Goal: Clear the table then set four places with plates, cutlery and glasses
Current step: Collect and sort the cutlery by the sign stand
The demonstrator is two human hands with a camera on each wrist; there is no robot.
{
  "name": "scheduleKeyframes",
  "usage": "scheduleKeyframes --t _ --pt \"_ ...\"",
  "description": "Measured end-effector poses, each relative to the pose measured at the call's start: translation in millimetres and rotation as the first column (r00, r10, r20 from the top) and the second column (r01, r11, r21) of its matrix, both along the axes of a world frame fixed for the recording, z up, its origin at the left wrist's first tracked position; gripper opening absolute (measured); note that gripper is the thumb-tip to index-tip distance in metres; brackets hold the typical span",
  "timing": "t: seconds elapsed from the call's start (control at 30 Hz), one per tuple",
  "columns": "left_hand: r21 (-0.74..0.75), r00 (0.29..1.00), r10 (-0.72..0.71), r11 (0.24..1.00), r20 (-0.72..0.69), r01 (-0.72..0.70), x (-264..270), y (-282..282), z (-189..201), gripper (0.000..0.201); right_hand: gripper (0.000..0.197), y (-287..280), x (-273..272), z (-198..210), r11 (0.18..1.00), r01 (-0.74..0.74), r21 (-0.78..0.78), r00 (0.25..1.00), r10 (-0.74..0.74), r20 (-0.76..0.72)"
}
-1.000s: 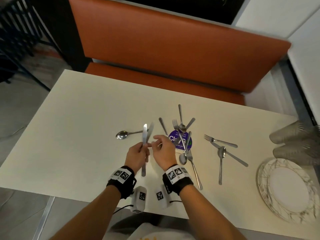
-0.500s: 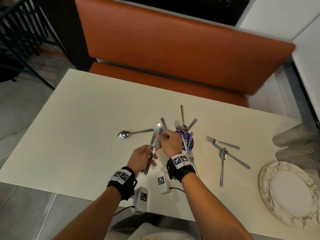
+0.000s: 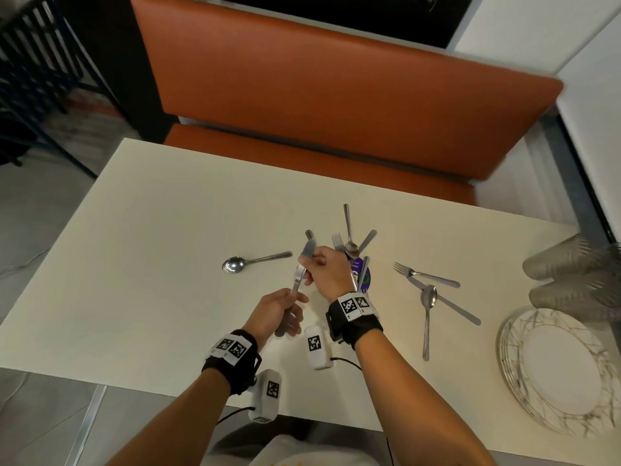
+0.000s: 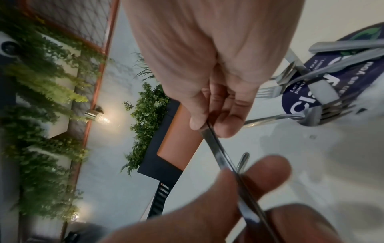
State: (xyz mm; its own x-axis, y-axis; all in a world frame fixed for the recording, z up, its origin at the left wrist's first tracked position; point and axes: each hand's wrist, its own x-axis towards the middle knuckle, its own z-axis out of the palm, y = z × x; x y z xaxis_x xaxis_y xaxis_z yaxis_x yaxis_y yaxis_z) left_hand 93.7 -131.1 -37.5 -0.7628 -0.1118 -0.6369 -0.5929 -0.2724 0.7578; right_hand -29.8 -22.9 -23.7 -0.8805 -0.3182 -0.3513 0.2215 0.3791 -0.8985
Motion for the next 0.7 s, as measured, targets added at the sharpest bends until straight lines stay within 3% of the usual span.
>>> scheduleKeyframes --t 0.13,0.27,0.33,0.4,0.53,0.7 --pt "-0.086 1.0 -0.011 0.996 -0.008 0.01 -0.5 1.4 -13.2 0.025 0.01 -1.0 -5.2 -1.2 0.999 -0.007 -0.049 1.0 0.007 0.013" --pt "-0.137 0.999 0.041 0.99 0.018 -0.038 -6.4 3.5 -25.2 0.025 0.02 8.2 -11.6 -7.8 0.995 -0.095 0.021 0.995 0.094 0.04" --pt "-0.176 0.997 0.075 0.982 0.029 -0.068 -10.3 3.3 -30.4 0.024 0.02 19.0 -20.7 -17.1 0.996 -0.032 0.084 0.999 0.029 0.031" --pt "-0.21 0.995 0.1 0.973 0.014 -0.095 -12.5 1.7 -34.1 0.025 0.02 34.1 -31.5 -27.9 0.979 0.053 0.197 0.997 -0.041 -0.068" --pt "-0.28 0.992 0.124 0.952 -0.021 -0.125 -16.2 -3.1 -40.1 0.03 0.027 60.8 -45.3 -42.6 0.847 -0.013 0.532 0.944 0.186 -0.274" --pt "-0.325 0.991 0.131 0.937 -0.015 -0.129 -21.9 -7.4 -41.7 0.038 0.019 74.9 -54.8 -58.5 0.761 -0.077 0.645 0.948 0.255 -0.188"
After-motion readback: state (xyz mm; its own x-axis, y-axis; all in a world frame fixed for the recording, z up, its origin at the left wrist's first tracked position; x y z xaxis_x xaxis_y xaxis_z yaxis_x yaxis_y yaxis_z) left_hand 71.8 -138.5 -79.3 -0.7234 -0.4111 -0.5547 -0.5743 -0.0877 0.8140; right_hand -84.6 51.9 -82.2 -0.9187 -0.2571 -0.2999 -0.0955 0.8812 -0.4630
